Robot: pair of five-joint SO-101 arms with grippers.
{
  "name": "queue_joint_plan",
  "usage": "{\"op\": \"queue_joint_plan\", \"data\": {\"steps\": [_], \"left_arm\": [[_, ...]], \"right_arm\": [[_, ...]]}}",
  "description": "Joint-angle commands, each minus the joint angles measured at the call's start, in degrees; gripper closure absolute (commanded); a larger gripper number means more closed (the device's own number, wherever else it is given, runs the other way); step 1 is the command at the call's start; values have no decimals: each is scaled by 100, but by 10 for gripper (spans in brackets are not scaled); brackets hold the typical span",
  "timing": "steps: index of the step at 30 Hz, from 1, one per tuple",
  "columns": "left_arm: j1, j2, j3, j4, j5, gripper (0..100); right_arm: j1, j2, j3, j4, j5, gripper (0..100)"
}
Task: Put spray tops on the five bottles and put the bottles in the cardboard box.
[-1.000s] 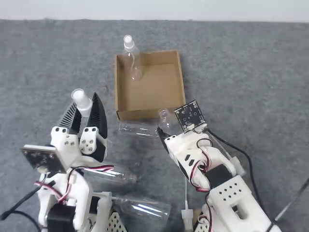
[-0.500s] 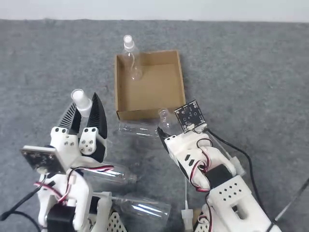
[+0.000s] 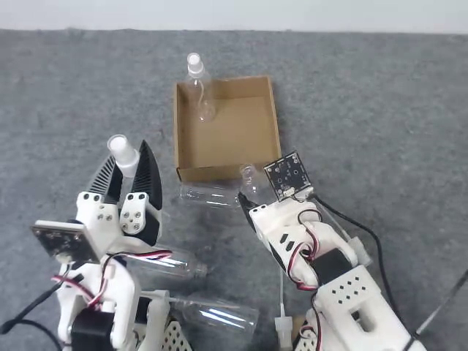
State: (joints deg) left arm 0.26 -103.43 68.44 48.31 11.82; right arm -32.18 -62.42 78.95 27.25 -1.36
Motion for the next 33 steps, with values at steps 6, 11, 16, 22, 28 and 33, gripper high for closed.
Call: {"op": "queue_joint_plan", "data": {"steps": [6,11,16,22,28,33], "left_arm": [[-26,-123,-13,-158,62,989],[-26,-123,-13,-158,62,989],[-26,-123,-13,-158,62,989],[-18,-123,-22,-185,62,989],[0,-123,-48,-193,62,989],[18,-123,-66,-343,62,989]], "right_arm": [[-40,-163,-18,-180,-26,990],[-40,-163,-18,-180,-26,990],[-40,-163,-18,-180,-26,990],[-40,-163,-18,-180,-26,990],[-251,-163,9,-171,-26,989],[-453,-154,35,-171,-26,991]]}}
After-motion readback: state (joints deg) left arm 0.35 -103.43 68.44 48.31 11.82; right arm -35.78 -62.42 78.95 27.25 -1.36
